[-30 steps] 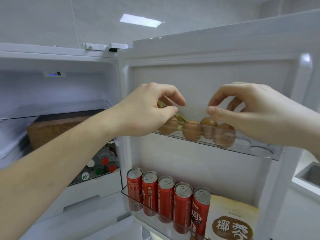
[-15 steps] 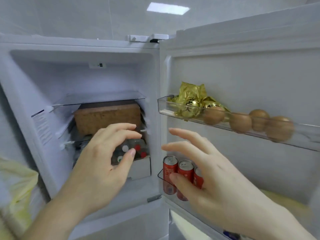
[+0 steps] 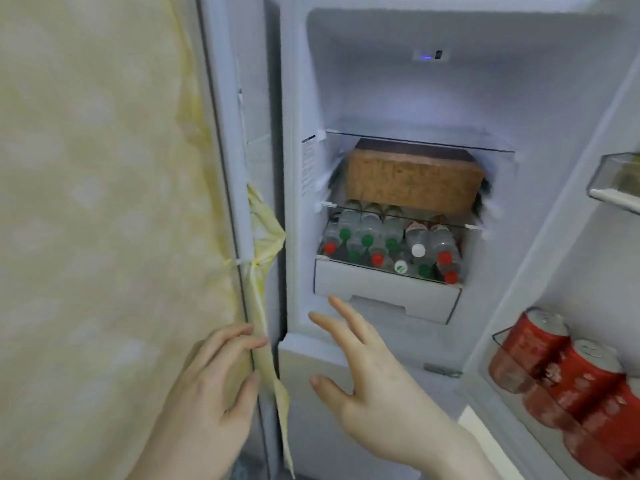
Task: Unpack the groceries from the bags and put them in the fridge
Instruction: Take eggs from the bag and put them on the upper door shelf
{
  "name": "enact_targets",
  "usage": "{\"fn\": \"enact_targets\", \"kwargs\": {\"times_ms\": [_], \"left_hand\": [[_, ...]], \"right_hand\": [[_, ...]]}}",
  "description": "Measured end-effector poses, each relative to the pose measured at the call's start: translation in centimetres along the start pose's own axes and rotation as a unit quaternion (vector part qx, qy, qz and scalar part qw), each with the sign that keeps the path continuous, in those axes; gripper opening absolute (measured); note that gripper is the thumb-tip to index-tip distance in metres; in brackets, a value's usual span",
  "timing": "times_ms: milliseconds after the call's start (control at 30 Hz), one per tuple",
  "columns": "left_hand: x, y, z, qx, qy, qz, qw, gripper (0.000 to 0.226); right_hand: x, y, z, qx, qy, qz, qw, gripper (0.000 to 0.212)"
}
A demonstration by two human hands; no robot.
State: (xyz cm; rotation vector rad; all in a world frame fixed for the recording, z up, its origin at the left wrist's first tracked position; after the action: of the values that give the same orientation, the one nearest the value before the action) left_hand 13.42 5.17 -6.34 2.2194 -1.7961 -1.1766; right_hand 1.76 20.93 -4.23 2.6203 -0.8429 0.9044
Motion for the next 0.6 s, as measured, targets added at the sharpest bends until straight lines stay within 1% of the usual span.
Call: {"fn": "enact_targets", "kwargs": {"times_ms": [67,133,233,300,400,467,533,600], "left_hand": [[1.7,-2.7,-1.2,-0.017,0.029,-0.048,0.998,0.039],[2.7,-5.9,-2.2,-0.043,0.054,-0.103,0.992,0.035],[3.0,-10.9,-3.4,-0.096,0.084,-0.191,0.973,0.035],[2.6,-14.4,-3.7,-0.117,0.107,-0.247,0.956,0.036],[1.1,-19.9,-4.2,-0.148,0.139,-0.322,0.925,0.047],[-0.6,-23.9,-4.8,-0.161,0.157,-0.373,0.9,0.044],[-2.9,-28.1,-5.7,-0.186,0.179,-0.411,0.874,0.04],[-5.7,-32.3,-6.6,-0.214,0.201,-0.445,0.846,0.041]], "right_hand": [[0.9,1.6,1.7,0.037,0.009,-0.033,0.999,0.063],[1.9,3.0,3.8,0.078,0.004,-0.071,0.994,0.064],[3.9,4.4,7.1,0.133,0.002,-0.16,0.978,0.067],[5.0,4.6,9.2,0.18,-0.003,-0.201,0.963,0.067],[6.6,3.6,12.5,0.256,-0.019,-0.25,0.934,0.065],[7.9,1.8,14.6,0.307,-0.02,-0.283,0.909,0.064],[9.7,-0.6,16.7,0.35,-0.019,-0.325,0.878,0.06],[11.9,-3.5,18.3,0.391,-0.021,-0.36,0.847,0.057]]}}
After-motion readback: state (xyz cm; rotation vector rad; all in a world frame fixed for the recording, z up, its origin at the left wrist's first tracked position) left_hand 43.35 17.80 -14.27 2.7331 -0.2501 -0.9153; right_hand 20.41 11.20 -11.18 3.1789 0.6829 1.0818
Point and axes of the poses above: each hand's wrist, its own y-axis towards the middle knuckle, its own z-axis out of the palm, x = y × z, the point moved 8 cm from there along y, towards the middle knuckle, and after that the axes turned 8 degrees about z, right-handed, at the moved point
